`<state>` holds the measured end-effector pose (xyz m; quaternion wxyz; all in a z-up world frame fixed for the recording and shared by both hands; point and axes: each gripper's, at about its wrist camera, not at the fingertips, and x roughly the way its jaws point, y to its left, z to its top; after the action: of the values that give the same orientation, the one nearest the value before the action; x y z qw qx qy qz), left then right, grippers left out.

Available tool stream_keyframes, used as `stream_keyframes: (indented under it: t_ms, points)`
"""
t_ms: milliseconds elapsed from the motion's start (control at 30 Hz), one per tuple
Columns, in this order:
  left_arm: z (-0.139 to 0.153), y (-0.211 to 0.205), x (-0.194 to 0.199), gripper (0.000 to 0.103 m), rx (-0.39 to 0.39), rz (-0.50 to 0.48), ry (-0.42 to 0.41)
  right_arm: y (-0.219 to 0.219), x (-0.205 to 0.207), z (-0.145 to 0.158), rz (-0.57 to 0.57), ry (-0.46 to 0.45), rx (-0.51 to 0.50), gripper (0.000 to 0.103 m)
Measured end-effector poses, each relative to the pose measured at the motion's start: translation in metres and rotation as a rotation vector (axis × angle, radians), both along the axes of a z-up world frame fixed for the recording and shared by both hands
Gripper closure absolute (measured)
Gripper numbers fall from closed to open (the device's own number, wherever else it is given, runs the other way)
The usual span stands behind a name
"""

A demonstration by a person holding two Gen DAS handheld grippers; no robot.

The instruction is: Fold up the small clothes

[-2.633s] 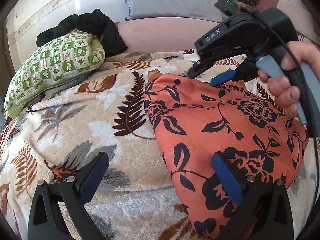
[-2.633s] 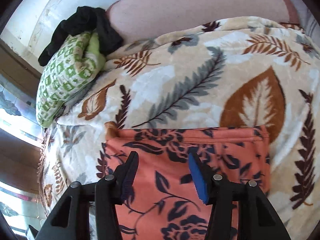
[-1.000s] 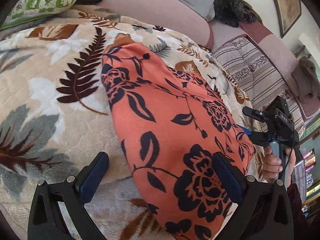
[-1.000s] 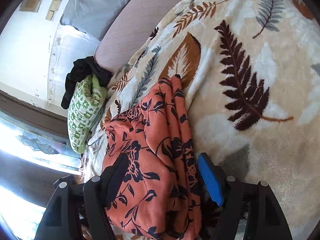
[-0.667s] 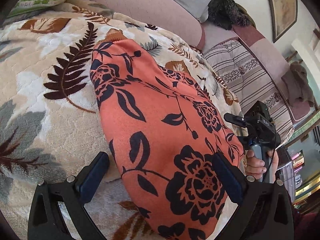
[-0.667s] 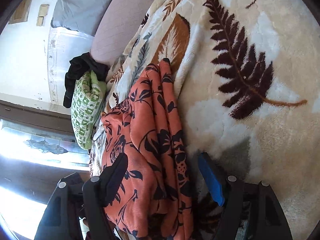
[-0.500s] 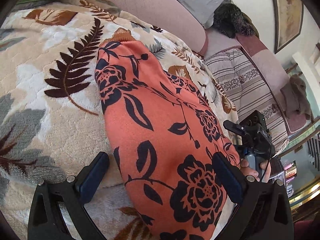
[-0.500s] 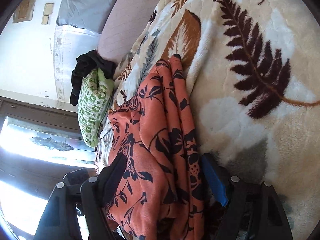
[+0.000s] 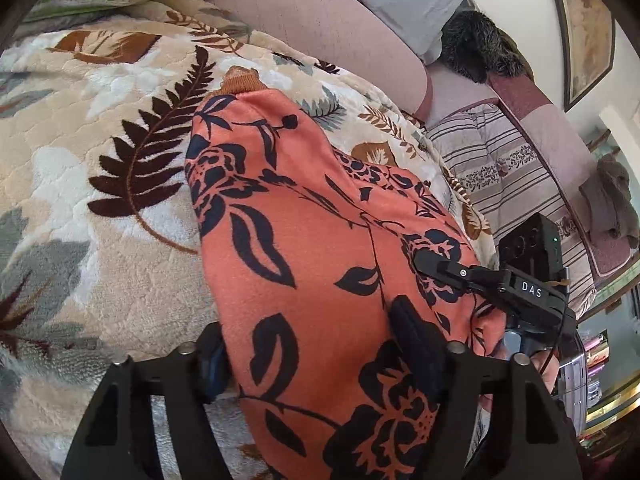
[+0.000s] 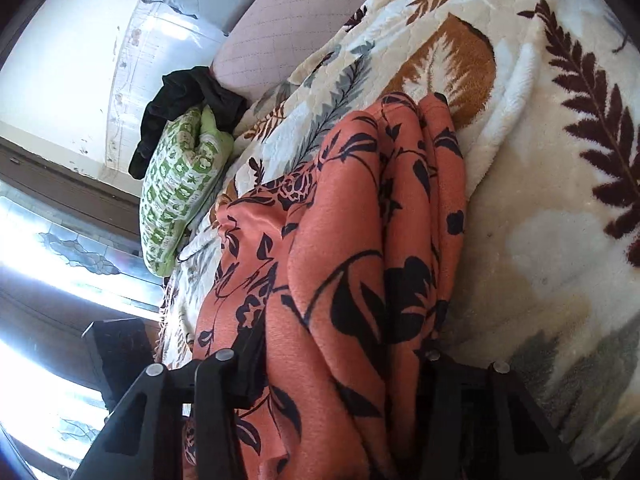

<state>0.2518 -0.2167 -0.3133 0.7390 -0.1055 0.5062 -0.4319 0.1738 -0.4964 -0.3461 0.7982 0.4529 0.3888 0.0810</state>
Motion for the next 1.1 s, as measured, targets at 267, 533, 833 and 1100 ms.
stream_keyframes:
  t_ms: [267,533,833,1100]
  points:
    - [0.031,0.033,-0.002,0.05,-0.039,0.057,-0.08,0.026,-0.006,0.051,-0.002,-0.105,-0.121,0.058]
    - [0.062,0.084,-0.018,0.05,-0.005,0.12,-0.174,0.065,-0.002,0.069,0.061,-0.173,-0.065,0.058]
    - [0.055,0.128,-0.032,0.05,0.094,0.176,-0.149,0.118,0.003,0.055,0.146,-0.135,-0.022,0.058]
    - [0.024,0.135,-0.034,0.032,0.244,0.211,-0.104,0.141,0.002,0.014,0.17,0.0,-0.056,0.05]
